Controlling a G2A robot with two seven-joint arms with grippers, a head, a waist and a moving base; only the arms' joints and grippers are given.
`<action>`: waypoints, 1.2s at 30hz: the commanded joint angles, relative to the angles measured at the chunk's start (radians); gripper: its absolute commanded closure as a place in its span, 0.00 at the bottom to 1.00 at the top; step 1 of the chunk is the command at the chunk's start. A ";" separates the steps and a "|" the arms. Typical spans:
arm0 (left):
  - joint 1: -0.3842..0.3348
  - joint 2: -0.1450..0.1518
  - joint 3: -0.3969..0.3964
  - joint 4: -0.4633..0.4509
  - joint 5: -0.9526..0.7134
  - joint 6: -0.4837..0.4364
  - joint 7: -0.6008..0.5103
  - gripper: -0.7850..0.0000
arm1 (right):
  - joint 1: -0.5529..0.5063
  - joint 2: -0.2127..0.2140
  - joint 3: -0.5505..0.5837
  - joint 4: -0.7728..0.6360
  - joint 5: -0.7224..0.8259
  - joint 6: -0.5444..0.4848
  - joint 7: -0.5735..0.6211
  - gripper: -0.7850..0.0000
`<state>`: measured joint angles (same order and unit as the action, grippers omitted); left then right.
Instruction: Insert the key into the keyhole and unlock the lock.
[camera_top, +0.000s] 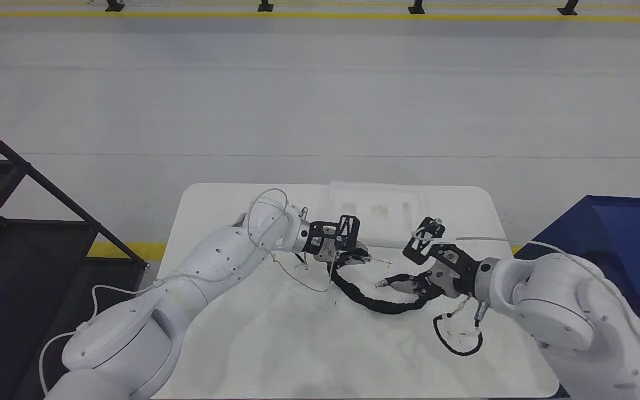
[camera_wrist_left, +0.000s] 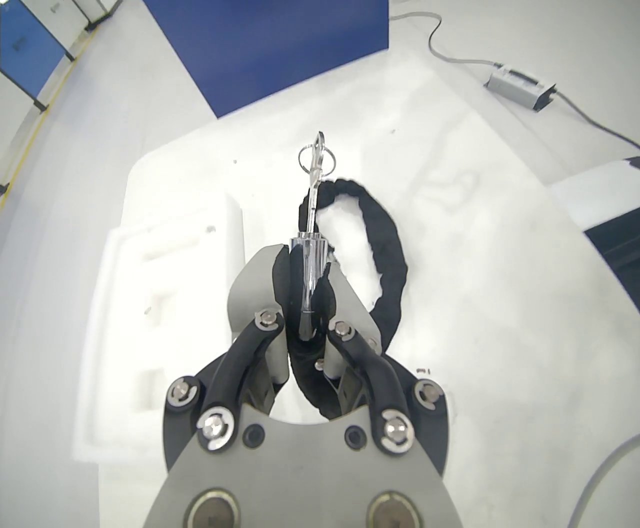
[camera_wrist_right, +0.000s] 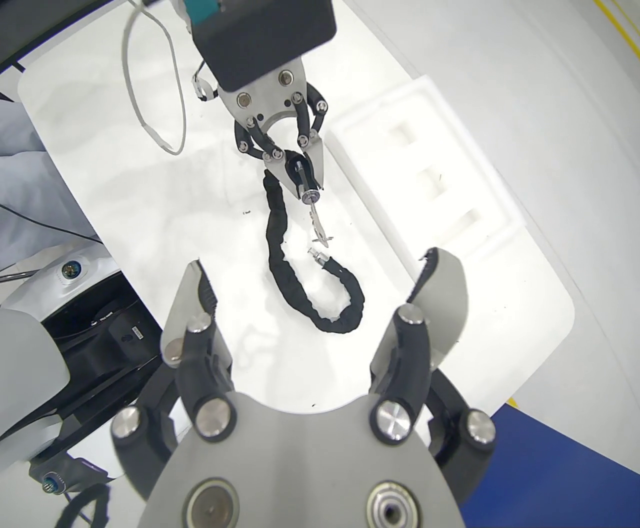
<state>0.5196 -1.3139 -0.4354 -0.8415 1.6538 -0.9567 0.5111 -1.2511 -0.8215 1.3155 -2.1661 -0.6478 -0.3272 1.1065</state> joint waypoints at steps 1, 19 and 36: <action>0.006 -0.001 -0.008 -0.008 -0.017 -0.004 -0.087 1.00 | 0.012 -0.002 -0.003 0.017 0.012 -0.001 -0.019 0.00; 0.026 -0.019 -0.058 -0.018 -0.117 -0.023 -0.406 0.00 | 0.153 -0.046 -0.196 0.274 0.027 -0.130 -0.247 0.00; -0.110 0.157 -0.122 -0.151 -0.249 -0.056 -0.170 0.00 | 0.432 -0.078 -0.246 0.589 0.132 -0.412 -0.313 0.00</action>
<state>0.4300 -1.1661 -0.5664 -0.9917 1.4315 -1.0123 0.3316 -0.8414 -0.8984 1.0690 -1.5987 -0.5249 -0.7276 0.7968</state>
